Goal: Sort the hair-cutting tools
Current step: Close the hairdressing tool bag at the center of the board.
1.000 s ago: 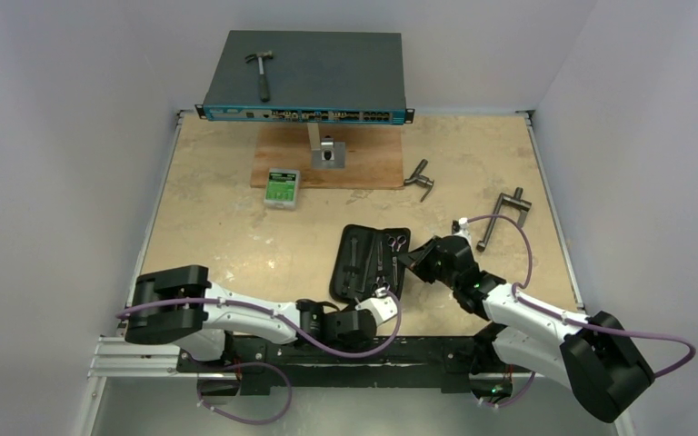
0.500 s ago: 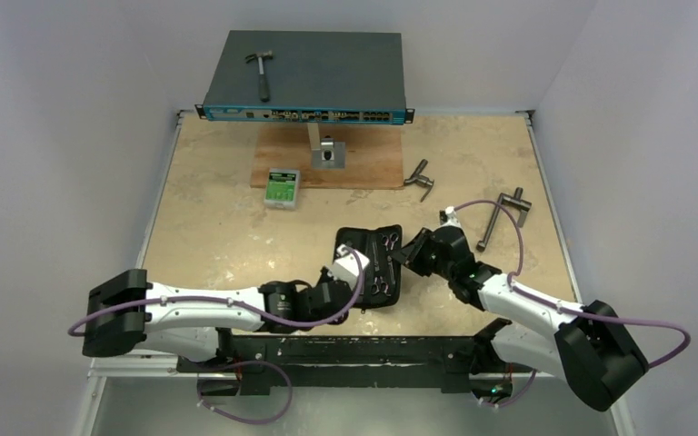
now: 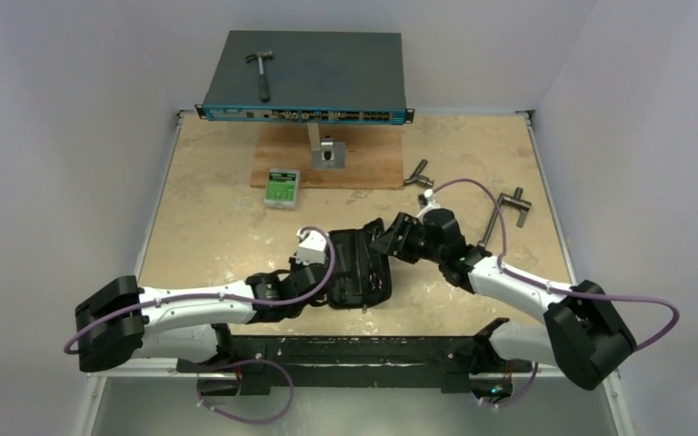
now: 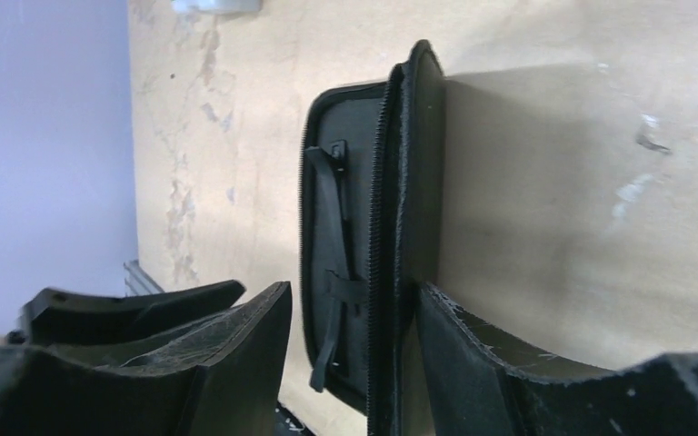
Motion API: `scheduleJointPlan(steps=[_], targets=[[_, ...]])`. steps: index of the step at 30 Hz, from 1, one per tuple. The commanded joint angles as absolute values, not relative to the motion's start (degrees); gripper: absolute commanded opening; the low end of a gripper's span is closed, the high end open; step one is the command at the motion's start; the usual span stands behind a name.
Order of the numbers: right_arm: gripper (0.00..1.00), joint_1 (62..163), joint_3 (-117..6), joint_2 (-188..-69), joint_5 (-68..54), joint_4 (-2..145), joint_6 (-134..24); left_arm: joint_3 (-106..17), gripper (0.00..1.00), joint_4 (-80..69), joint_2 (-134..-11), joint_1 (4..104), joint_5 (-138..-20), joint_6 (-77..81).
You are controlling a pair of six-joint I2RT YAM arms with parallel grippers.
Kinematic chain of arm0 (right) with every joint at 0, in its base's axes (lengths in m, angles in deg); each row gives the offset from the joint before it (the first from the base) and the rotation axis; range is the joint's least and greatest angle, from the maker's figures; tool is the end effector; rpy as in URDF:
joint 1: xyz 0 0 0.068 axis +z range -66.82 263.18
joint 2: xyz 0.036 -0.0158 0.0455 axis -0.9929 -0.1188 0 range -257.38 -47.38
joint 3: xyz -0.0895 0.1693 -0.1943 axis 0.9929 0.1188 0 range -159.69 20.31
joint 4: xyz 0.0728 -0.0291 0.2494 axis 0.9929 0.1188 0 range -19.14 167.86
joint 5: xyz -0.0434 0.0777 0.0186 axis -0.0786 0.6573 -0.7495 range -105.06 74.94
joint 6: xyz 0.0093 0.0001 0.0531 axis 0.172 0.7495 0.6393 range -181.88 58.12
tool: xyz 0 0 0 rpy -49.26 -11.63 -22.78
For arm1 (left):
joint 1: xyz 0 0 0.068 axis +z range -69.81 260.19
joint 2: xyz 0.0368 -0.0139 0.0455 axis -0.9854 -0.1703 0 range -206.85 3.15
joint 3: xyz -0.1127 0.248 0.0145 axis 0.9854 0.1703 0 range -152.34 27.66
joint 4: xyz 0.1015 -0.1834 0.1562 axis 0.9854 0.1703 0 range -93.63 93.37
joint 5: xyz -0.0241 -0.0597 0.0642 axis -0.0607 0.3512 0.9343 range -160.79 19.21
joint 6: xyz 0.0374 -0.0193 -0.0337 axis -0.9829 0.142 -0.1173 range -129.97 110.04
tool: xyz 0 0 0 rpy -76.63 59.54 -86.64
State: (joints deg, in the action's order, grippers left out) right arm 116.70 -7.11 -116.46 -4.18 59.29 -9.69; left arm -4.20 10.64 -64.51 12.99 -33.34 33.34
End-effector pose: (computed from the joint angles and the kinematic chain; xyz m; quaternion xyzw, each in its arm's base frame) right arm 0.1987 0.1398 0.1875 0.0931 0.8588 0.3983 0.3085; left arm 0.1047 -0.1935 0.1846 0.0770 0.8935 -0.0937 0.4323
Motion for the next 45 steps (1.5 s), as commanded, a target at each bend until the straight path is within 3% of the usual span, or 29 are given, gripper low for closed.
scheduleJointPlan(steps=[1, 12, 19, 29, 37, 45], targets=[[0.54, 119.17, -12.43, -117.8, -0.26, 55.8, -12.72, -1.12, 0.29, 10.56, -60.4, 14.02, -31.43, 40.38], [0.58, 127.95, -23.45, -134.22, 4.41, 56.67, -15.77, 5.39, 0.32, 17.88, -47.32, 14.63, -26.23, 51.24], [0.68, 128.2, -27.49, -138.15, 4.19, 61.48, -19.66, 9.67, 0.35, 15.67, -38.27, 14.71, -26.55, 49.88], [0.67, 123.34, -29.24, -138.17, -5.26, 63.52, -22.08, 11.99, 0.37, 7.93, -39.04, 14.97, -30.88, 46.09], [0.68, 122.04, -32.37, -145.07, -3.54, 63.38, -25.63, 14.72, 0.38, 3.01, -39.96, 17.96, -35.19, 46.65], [0.74, 122.26, -34.54, -149.09, -6.19, 66.08, -28.43, 15.4, 0.41, -10.27, -48.88, 24.43, -45.86, 43.49]])
